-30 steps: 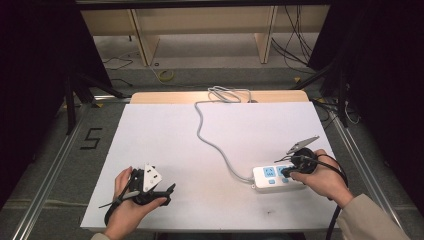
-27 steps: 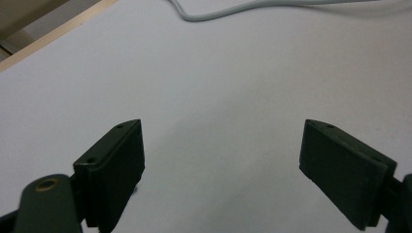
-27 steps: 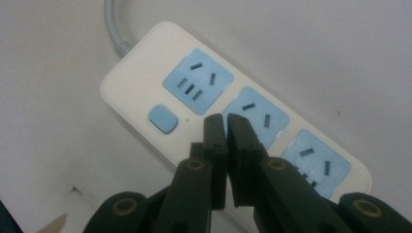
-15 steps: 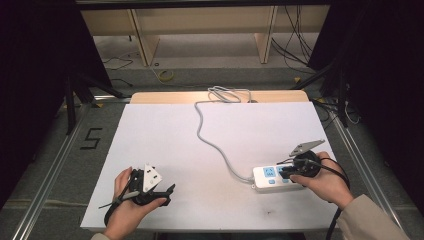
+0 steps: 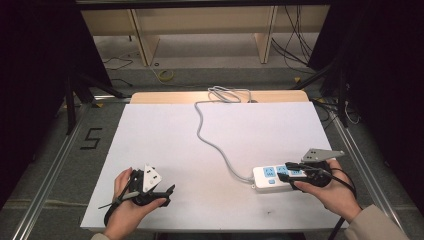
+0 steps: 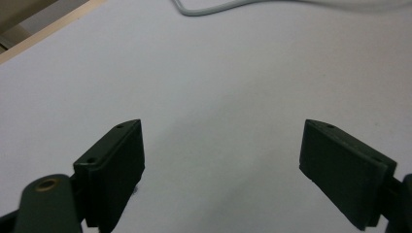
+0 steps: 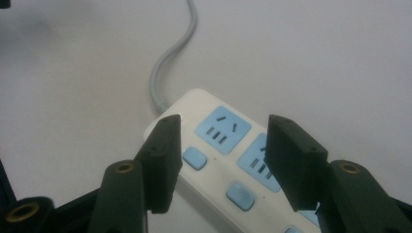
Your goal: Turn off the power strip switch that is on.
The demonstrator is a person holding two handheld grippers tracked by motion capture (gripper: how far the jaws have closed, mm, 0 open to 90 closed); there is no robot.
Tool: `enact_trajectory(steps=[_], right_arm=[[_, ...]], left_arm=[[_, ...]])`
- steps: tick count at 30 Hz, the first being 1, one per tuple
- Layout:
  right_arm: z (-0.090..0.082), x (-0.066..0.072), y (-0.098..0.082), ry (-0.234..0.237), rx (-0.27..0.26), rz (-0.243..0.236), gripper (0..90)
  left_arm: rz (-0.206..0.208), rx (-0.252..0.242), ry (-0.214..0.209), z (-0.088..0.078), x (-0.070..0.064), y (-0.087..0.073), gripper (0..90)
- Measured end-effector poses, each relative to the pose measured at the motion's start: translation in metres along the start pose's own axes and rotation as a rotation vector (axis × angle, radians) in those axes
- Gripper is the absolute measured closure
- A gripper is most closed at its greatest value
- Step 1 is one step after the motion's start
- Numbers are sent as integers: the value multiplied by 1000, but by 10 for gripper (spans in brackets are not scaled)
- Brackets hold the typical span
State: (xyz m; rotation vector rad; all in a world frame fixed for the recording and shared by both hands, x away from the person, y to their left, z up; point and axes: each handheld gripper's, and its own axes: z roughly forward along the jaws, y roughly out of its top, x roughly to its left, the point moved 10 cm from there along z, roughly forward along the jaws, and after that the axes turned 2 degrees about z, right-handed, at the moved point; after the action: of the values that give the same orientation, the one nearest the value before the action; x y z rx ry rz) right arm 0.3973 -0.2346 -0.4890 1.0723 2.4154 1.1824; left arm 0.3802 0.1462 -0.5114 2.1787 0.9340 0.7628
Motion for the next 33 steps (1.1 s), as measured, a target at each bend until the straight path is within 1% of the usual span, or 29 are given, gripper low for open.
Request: enact_trajectory(steps=[2,6,9,11,19,29,33], right_arm=[[-3,1,-1,2,-30,-5,431],[-8,5,-4,7,-70,-15,393],[-11,6,-5,8,-95,-30,369],[-13,7,-7,9,-107,-32,356],[-19,9,-16,10,-122,-37,317],[-26,9,-21,-3,-144,-41,297],[-28,8,-24,-4,-148,-36,288]], left_arm=[[-2,2,-2,0,0,0,161],[-4,6,-4,1,-1,-1,161],[-4,7,-6,1,-1,-1,161],[-3,10,-7,1,-1,-2,161],[1,14,-12,1,-2,-3,161],[3,17,-15,2,-3,-3,161],[4,16,-16,2,-3,-3,161]])
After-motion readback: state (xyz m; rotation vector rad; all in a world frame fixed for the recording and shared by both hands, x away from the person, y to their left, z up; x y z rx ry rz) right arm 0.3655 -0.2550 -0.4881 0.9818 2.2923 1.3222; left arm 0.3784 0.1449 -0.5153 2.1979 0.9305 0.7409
